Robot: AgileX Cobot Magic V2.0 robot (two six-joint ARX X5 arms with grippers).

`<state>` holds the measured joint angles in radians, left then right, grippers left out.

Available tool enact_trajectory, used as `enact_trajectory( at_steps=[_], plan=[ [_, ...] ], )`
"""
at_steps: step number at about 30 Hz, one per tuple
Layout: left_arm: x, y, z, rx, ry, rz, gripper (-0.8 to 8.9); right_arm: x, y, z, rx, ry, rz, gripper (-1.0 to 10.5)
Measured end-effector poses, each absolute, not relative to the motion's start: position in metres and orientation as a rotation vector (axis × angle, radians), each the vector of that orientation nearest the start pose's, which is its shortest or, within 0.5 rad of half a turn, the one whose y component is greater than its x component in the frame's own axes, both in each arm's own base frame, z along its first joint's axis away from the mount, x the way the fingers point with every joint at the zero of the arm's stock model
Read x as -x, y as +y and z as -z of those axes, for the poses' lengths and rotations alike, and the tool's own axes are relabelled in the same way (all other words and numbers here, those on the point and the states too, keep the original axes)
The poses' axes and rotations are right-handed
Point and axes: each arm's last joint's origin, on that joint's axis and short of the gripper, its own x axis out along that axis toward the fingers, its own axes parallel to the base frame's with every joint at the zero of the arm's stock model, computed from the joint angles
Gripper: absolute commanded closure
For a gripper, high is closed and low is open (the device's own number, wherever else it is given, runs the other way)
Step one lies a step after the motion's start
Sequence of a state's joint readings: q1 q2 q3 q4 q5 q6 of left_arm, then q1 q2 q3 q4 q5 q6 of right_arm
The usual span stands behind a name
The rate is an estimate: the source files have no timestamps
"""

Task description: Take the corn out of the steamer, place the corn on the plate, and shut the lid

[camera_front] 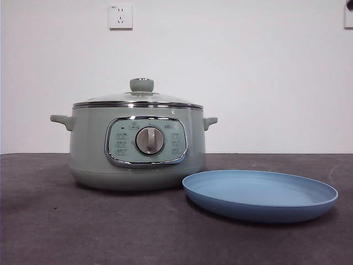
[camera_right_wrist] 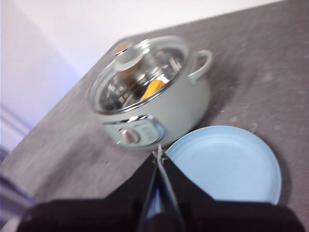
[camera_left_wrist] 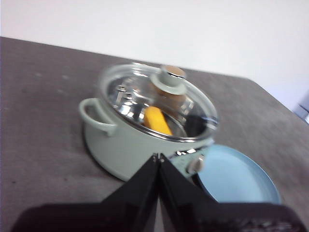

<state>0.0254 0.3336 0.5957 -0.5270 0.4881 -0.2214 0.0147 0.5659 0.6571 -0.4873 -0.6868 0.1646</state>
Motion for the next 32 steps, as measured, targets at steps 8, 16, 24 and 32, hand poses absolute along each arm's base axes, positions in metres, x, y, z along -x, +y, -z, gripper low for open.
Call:
enact_trajectory(
  at_steps=[8, 16, 24, 32],
  plan=[
    [-0.087, -0.015, -0.314, 0.263, 0.378, 0.577, 8.21, -0.126, 0.028, -0.341, -0.15, 0.534, -0.788, 9.6],
    [-0.089, -0.016, -0.321, 0.241, 0.389, 0.613, 8.09, -0.131, 0.031, -0.349, -0.095, 0.59, -0.83, 9.4],
    [-0.089, -0.016, -0.321, 0.241, 0.39, 0.613, 2.53, -0.131, 0.031, -0.349, -0.09, 0.589, -0.829, 3.3],
    [-0.095, -0.016, -0.325, 0.223, 0.345, 0.628, 2.53, -0.131, 0.031, -0.349, -0.097, 0.592, -0.827, 3.3]
  ],
)
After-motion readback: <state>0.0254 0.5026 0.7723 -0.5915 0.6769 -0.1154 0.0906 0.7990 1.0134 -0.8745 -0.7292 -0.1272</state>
